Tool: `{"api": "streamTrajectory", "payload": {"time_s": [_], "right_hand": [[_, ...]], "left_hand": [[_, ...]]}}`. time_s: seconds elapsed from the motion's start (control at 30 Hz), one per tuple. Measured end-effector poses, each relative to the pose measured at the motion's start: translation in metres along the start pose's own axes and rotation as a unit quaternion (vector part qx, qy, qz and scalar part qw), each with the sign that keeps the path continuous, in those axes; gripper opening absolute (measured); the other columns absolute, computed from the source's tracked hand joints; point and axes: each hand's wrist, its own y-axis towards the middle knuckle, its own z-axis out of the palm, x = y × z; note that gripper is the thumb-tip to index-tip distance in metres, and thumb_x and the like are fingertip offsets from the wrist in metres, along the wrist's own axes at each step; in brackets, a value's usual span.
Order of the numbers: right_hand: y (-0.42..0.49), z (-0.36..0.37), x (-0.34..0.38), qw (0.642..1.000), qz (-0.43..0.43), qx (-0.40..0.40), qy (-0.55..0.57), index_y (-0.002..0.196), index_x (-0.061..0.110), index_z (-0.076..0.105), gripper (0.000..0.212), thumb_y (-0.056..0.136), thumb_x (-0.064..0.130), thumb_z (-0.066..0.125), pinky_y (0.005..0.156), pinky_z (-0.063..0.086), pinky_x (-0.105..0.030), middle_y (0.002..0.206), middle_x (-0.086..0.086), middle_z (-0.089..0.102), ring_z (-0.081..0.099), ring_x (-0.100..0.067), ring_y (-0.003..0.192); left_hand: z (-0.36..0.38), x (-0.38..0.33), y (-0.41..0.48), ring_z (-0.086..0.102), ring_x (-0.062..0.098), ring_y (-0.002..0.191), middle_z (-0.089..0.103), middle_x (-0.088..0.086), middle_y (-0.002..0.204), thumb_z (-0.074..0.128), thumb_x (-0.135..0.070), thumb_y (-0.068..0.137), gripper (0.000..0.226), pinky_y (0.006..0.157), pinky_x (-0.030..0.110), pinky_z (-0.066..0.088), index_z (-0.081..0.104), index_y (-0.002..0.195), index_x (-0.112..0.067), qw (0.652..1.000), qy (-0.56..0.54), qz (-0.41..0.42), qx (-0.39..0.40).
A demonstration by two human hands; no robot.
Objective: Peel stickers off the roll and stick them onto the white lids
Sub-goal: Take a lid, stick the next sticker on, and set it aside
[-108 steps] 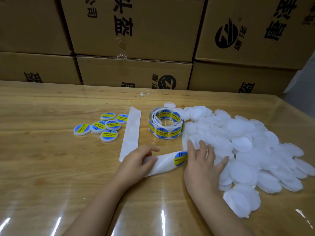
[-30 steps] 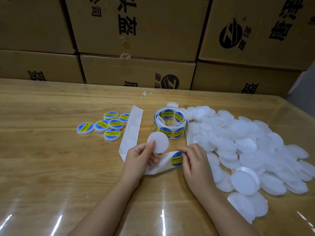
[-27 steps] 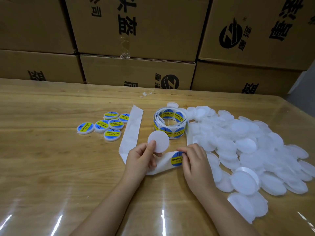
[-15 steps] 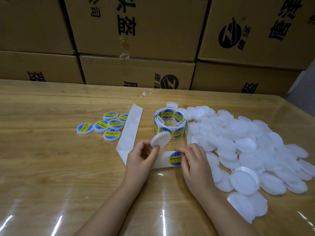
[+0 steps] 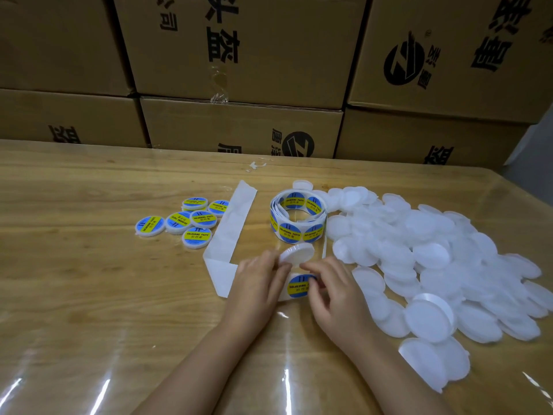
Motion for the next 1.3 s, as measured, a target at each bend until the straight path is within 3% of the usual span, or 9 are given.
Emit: {"api": "streamTrajectory", "payload": {"time_s": [0.17,0.4,0.53,0.63,0.73,0.87,1.0,1.1,1.3], "right_hand": [[0.0,0.0,0.002,1.0,-0.007,0.019,-0.007,0.103,0.009,0.064,0.031,0.079,0.0,0.048,0.066,0.045,-0.024,0.089,0.001,0.057,0.054,-0.015,0.078],[0.002,-0.003,-0.006,0.985,0.115,0.002,-0.125,0.076,0.007,0.058,0.023,0.077,0.012,0.036,0.053,0.038,-0.031,0.081,-0.001,0.057,0.051,-0.024,0.074],[0.002,-0.004,-0.003,0.988,0.097,-0.018,-0.116,0.07,0.007,0.054,0.03,0.076,0.019,0.028,0.05,0.038,-0.032,0.071,-0.001,0.054,0.048,-0.022,0.068],[0.002,-0.008,0.0,0.991,0.087,-0.049,-0.089,0.069,0.007,0.056,0.027,0.072,0.016,0.031,0.049,0.037,-0.029,0.065,0.006,0.051,0.044,-0.016,0.067],[0.002,-0.01,0.003,0.994,0.056,-0.057,-0.074,0.071,0.01,0.061,0.027,0.071,0.015,0.035,0.058,0.035,-0.03,0.063,0.008,0.051,0.043,-0.016,0.064],[0.0,-0.008,0.005,0.997,-0.006,-0.007,-0.077,0.076,0.015,0.063,0.018,0.08,0.022,0.047,0.067,0.03,-0.03,0.07,0.013,0.056,0.041,-0.013,0.068],[-0.002,-0.003,0.003,0.997,-0.029,0.039,-0.062,0.077,0.019,0.061,0.013,0.084,0.025,0.053,0.07,0.035,-0.036,0.072,0.012,0.053,0.043,-0.015,0.072],[-0.002,-0.002,0.002,0.997,-0.039,0.034,-0.064,0.08,0.02,0.062,0.011,0.085,0.024,0.053,0.071,0.033,-0.032,0.076,0.012,0.054,0.043,-0.013,0.076],[0.0,-0.001,-0.002,0.998,-0.047,0.031,-0.012,0.085,0.015,0.064,0.014,0.09,0.018,0.051,0.072,0.037,-0.028,0.083,0.008,0.059,0.045,-0.015,0.076]], "left_hand": [[0.001,0.003,-0.003,0.057,0.025,0.073,0.059,-0.004,0.073,0.048,-0.028,0.096,0.016,0.065,0.042,0.044,0.052,0.097,-0.013,0.997,-0.035,-0.038,0.066],[0.002,0.006,-0.002,0.048,0.006,0.059,0.051,-0.017,0.058,0.049,-0.031,0.096,0.015,0.056,0.029,0.035,0.046,0.085,-0.021,0.995,-0.057,-0.056,0.063],[0.002,0.009,-0.001,0.052,0.013,0.066,0.049,-0.011,0.058,0.048,-0.033,0.095,0.018,0.06,0.033,0.039,0.05,0.09,-0.016,0.996,-0.048,-0.065,0.048],[0.004,0.012,0.0,0.049,0.007,0.061,0.051,-0.017,0.059,0.049,-0.034,0.095,0.018,0.057,0.029,0.036,0.049,0.086,-0.018,0.996,-0.04,-0.07,0.039],[0.005,0.013,0.0,0.047,0.003,0.057,0.051,-0.023,0.061,0.051,-0.03,0.095,0.019,0.053,0.023,0.033,0.048,0.083,-0.016,0.995,-0.051,-0.081,0.032],[0.003,0.013,0.001,0.046,0.0,0.052,0.051,-0.017,0.051,0.056,-0.024,0.093,0.015,0.051,0.015,0.035,0.052,0.079,-0.024,0.98,-0.15,-0.13,0.02],[-0.001,0.013,0.005,0.042,0.003,0.049,0.044,-0.011,0.047,0.059,-0.021,0.092,0.012,0.051,0.013,0.036,0.059,0.081,-0.015,0.953,-0.241,-0.182,-0.006],[-0.003,0.015,0.007,0.036,0.004,0.045,0.039,-0.006,0.047,0.061,-0.02,0.09,0.014,0.046,0.012,0.032,0.059,0.078,-0.013,0.938,-0.282,-0.201,0.004],[0.001,0.014,0.004,0.032,0.004,0.045,0.034,-0.012,0.044,0.063,-0.021,0.089,0.014,0.048,0.013,0.031,0.06,0.076,-0.016,0.947,-0.259,-0.189,0.024]]}}
